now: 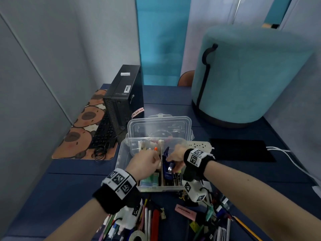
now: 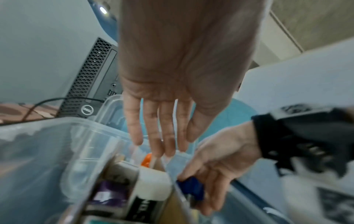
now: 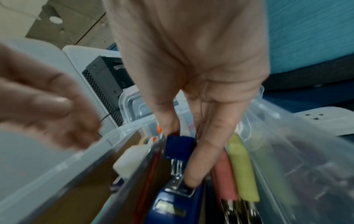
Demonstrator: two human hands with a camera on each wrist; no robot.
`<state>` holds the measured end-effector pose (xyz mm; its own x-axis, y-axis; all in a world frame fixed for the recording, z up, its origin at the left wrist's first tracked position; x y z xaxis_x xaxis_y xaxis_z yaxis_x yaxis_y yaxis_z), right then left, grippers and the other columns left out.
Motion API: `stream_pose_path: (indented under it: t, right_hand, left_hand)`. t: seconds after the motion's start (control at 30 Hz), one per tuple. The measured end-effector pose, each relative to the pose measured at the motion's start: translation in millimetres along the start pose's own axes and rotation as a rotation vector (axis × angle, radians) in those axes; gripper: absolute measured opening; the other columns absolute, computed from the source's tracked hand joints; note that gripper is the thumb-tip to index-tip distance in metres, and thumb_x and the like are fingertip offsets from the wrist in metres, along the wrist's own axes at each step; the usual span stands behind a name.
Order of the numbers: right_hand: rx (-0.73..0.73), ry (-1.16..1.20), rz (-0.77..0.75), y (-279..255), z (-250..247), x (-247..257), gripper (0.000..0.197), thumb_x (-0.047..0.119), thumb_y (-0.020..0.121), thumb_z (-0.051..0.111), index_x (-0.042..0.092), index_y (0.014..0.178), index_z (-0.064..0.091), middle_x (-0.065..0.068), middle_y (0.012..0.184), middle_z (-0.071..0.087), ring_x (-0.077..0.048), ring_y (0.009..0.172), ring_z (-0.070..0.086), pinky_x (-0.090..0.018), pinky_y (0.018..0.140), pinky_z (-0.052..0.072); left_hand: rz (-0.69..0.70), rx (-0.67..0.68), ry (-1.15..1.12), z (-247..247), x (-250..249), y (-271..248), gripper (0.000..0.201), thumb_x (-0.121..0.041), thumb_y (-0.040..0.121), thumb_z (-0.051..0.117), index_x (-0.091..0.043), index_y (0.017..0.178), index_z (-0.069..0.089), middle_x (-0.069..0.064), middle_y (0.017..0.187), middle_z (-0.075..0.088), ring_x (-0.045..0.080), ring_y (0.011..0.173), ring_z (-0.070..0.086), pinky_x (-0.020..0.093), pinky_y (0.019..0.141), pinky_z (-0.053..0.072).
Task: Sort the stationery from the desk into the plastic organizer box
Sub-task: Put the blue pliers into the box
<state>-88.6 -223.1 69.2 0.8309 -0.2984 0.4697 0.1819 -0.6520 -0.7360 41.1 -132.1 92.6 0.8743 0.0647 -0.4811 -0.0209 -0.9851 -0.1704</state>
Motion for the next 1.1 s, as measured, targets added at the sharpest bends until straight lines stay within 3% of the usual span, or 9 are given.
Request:
stream_pose_path:
  t: [0.1, 0.23, 0.4, 0.5, 0.67, 0.77, 0.87, 0.93, 1.1]
  right_hand:
    - [-0.123, -0.230, -0.087, 7, 14, -4, 0.028, 0.020, 0.090, 0.064, -0.001, 0.108, 0.059, -0.017, 0.108, 0.069, -0.031, 0.094, 0.070, -0.040, 0.083, 0.058]
    - [0.025, -0.292, -0.195, 7, 29, -14, 0.015, 0.013, 0.088, 0.063, 0.018, 0.076, 0.055, -0.017, 0.115, 0.066, -0.030, 0.102, 0.068, -0.037, 0.083, 0.058]
    - [0.070, -0.327, -0.155, 9, 28, -15, 0.032, 0.004, 0.093, 0.051, -0.007, 0.123, 0.055, -0.025, 0.116, 0.065, -0.036, 0.105, 0.066, -0.045, 0.086, 0.056]
    - [0.103, -0.379, -0.033, 11, 19, -14, 0.030, 0.005, 0.098, 0.044, -0.010, 0.122, 0.055, -0.027, 0.114, 0.065, -0.035, 0.104, 0.066, -0.041, 0.081, 0.056]
    - [0.029, -0.560, -0.192, 1, -2, -22, 0.025, 0.007, 0.095, 0.051, -0.004, 0.115, 0.063, -0.011, 0.090, 0.067, -0.025, 0.082, 0.067, -0.033, 0.075, 0.055]
    - [0.102, -0.657, -0.276, 6, 6, -30, 0.029, 0.007, 0.092, 0.051, -0.001, 0.118, 0.060, -0.014, 0.089, 0.065, -0.026, 0.074, 0.064, -0.033, 0.069, 0.057]
    - [0.184, -0.800, -0.426, 8, 26, -31, 0.034, 0.012, 0.090, 0.053, 0.011, 0.124, 0.062, -0.013, 0.117, 0.065, -0.028, 0.101, 0.061, -0.032, 0.091, 0.048]
    - [0.190, -0.864, -0.429, 11, 31, -28, 0.033, 0.014, 0.093, 0.050, 0.008, 0.123, 0.062, -0.013, 0.123, 0.062, -0.030, 0.110, 0.057, -0.029, 0.088, 0.041]
    - [0.127, -0.925, -0.402, 23, 31, -25, 0.030, 0.031, 0.088, 0.061, 0.006, 0.103, 0.068, -0.012, 0.098, 0.068, -0.027, 0.086, 0.060, -0.038, 0.083, 0.051]
  left_hand:
    - [0.080, -0.126, 0.017, 6, 5, 9, 0.020, -0.017, 0.094, 0.050, -0.019, 0.107, 0.065, -0.005, 0.107, 0.063, 0.012, 0.100, 0.059, 0.024, 0.086, 0.047]
    - [0.132, -0.075, 0.092, 17, 14, 29, 0.023, -0.017, 0.094, 0.047, -0.021, 0.112, 0.061, -0.005, 0.120, 0.057, 0.016, 0.115, 0.051, 0.036, 0.100, 0.041]
    - [0.163, 0.119, 0.483, 23, 5, 58, 0.040, -0.013, 0.090, 0.044, -0.019, 0.129, 0.050, 0.001, 0.138, 0.047, 0.022, 0.129, 0.040, 0.050, 0.108, 0.028]
    - [0.194, 0.210, 0.706, 29, -1, 74, 0.041, -0.016, 0.088, 0.046, -0.016, 0.128, 0.050, 0.007, 0.140, 0.044, 0.027, 0.127, 0.037, 0.051, 0.104, 0.030]
    - [0.204, 0.247, 0.843, 32, -6, 90, 0.038, -0.020, 0.088, 0.045, -0.019, 0.125, 0.054, 0.005, 0.133, 0.052, 0.027, 0.122, 0.039, 0.046, 0.102, 0.029]
    - [0.174, 0.257, 0.750, 30, -4, 94, 0.036, -0.021, 0.091, 0.040, -0.023, 0.123, 0.057, 0.001, 0.129, 0.055, 0.026, 0.120, 0.041, 0.046, 0.102, 0.025]
    - [0.168, 0.181, 0.516, 24, 0, 87, 0.039, -0.023, 0.096, 0.034, -0.029, 0.129, 0.054, -0.003, 0.132, 0.056, 0.024, 0.119, 0.045, 0.045, 0.104, 0.023]
    - [0.169, 0.107, 0.385, 17, 2, 78, 0.037, -0.024, 0.098, 0.033, -0.029, 0.128, 0.055, -0.005, 0.130, 0.058, 0.021, 0.118, 0.048, 0.044, 0.104, 0.025]
    - [0.142, -0.007, 0.142, 6, 11, 48, 0.030, -0.028, 0.098, 0.040, -0.031, 0.123, 0.057, -0.011, 0.129, 0.055, 0.014, 0.121, 0.048, 0.044, 0.102, 0.025]
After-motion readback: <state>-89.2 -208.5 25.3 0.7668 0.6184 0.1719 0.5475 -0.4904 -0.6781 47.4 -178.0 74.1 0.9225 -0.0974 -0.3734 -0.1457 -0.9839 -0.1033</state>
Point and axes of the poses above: each hand's wrist, its own y-axis towards the middle knuckle, its own z-axis out of the palm, x = y × z, the point moved 1 cm from there along y, towards the middle knuckle
